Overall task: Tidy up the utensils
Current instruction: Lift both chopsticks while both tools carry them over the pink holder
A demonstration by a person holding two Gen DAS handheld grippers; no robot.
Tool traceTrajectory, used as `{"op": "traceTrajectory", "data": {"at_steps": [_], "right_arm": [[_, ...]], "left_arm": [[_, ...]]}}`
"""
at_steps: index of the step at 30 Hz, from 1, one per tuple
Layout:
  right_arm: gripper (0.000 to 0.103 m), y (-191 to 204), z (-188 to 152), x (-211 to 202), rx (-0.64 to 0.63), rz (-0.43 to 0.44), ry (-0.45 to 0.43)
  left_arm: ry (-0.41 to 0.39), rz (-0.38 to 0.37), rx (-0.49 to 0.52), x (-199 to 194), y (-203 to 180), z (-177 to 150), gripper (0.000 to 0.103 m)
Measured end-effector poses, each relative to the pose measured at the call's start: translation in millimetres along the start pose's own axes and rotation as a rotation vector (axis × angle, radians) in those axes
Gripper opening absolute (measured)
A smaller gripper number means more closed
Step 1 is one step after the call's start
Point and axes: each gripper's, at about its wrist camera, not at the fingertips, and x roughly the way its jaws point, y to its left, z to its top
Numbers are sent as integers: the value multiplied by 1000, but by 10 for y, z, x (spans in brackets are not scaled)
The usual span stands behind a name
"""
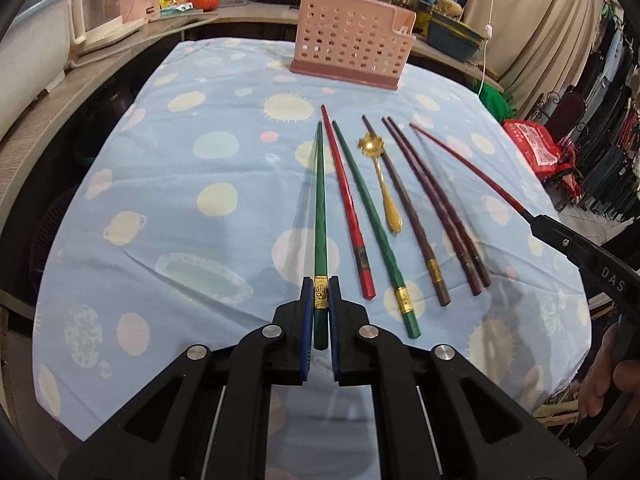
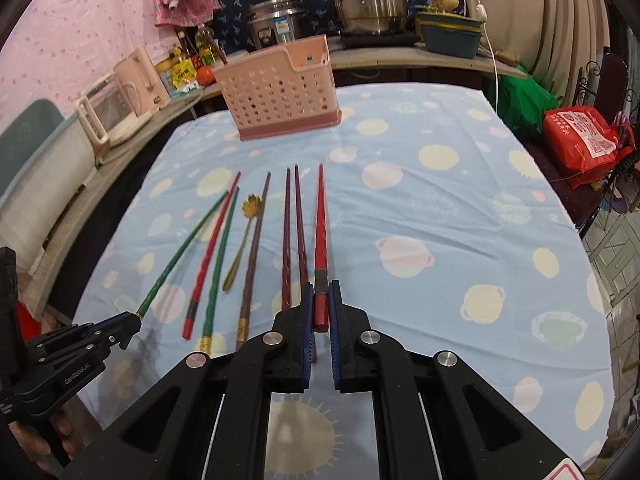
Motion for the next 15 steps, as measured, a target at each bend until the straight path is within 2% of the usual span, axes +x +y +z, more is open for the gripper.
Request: {"op": "traceTrajectory", "data": {"at_steps": [8,15], "right_arm": [[7,32,311,-453,16,49,-108],[7,91,698,-718,-12,44,-200]], "left_arm": [[-98,-11,2,-469,-50,284,7],[-199,-5,26,-800,-130,757,7]]}}
